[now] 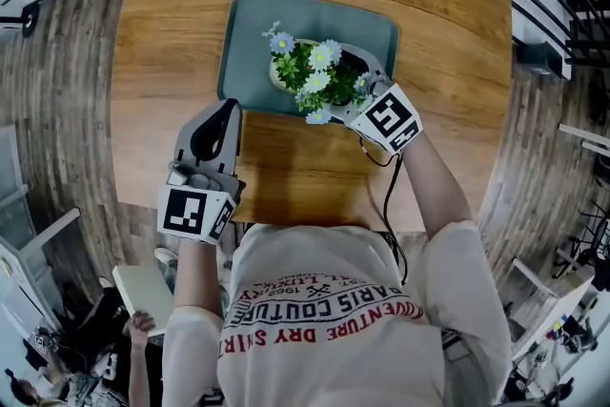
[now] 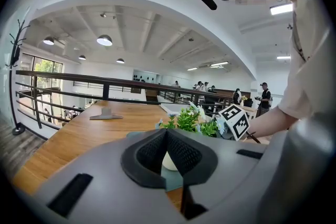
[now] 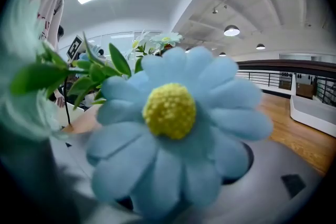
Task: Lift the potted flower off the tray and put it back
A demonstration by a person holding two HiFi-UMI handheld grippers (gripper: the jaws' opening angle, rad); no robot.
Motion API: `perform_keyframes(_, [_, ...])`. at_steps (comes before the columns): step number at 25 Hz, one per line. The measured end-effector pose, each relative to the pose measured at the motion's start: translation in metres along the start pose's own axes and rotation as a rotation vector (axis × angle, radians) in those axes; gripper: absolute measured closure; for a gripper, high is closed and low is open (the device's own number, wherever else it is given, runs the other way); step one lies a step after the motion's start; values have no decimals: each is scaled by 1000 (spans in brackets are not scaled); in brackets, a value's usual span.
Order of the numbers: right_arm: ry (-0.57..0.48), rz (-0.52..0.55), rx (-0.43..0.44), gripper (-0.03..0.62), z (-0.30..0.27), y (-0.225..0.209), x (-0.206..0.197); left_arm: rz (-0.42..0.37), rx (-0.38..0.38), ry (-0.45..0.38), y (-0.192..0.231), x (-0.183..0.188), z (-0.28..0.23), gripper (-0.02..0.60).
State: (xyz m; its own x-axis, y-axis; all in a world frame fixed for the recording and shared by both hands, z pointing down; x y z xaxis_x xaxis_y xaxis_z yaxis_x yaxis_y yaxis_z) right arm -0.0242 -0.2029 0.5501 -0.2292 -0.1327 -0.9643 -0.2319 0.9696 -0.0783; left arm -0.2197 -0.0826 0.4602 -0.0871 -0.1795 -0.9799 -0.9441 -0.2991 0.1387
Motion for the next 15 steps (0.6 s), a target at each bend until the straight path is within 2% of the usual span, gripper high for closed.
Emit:
perform_keyframes(10, [4,7,-183,151,23,6,13,-4,0,-5,-4,16,6,569])
perform_keyframes(15, [-35,-14,-247,152,49,15,47,-1,-14,0,-14,36,13,569])
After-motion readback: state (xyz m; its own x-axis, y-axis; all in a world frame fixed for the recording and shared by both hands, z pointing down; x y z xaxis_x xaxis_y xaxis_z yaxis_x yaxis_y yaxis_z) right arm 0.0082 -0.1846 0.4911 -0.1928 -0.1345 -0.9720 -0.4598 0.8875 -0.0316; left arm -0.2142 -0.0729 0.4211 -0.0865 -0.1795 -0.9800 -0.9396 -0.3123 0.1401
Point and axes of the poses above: the fingertips, and each gripper's own axes: z backward along the fingers, y to its left, x out of its top, the point moved 8 cm from there along z, backward along the fingers, and after that the axes turned 10 degrees about -y, right-handed, at the moved point
